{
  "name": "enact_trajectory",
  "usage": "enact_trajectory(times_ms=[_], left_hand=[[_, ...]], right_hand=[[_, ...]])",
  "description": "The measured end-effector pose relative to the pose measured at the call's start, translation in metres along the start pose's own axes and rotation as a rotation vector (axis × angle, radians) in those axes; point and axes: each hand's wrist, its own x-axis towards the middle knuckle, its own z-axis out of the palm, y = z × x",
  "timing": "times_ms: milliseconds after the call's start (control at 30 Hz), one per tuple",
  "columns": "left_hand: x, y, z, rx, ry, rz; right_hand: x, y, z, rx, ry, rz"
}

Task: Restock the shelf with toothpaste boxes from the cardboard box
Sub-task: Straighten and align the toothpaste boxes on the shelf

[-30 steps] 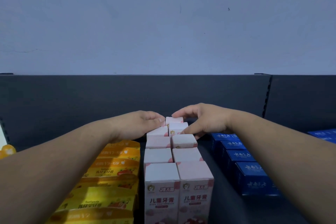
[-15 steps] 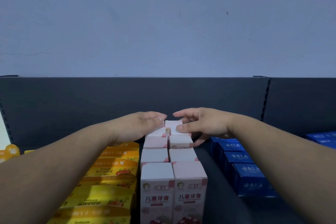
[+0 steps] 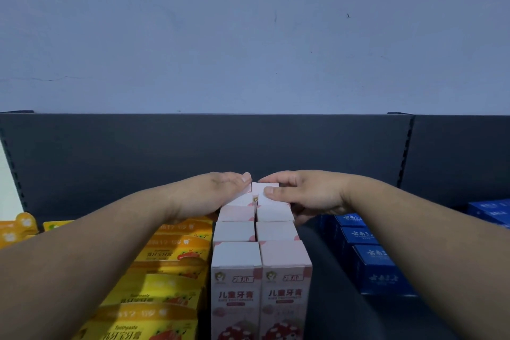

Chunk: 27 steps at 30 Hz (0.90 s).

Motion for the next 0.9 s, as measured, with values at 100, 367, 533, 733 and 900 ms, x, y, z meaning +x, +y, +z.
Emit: enact_trajectory(times_ms=[100, 367, 533, 733, 900], left_hand=[[-0.001, -0.001, 0.001, 0.048, -0.014, 0.013], [-0.002, -0.01, 0.014, -0.175, 0.002, -0.017], [-0.007, -0.002, 0.013, -0.152, -0.017, -0.008], [-0.006, -0.005, 0.013, -0.162, 0.018, -0.039], [-0.008, -0.001, 0.013, -0.16, 0.063, -0.042]], right_hand=[[0.001, 0.003, 0.001, 0.021, 0.021, -0.001], [0.002, 0.01, 0.019, -0.002, 0.046, 0.052], [0.0, 0.008, 0.019, -0.009, 0.034, 0.055], [0.001, 0.01, 0.02, -0.017, 0.104, 0.058], [0.0, 0.009, 0.021, -0.05, 0.2, -0.003]])
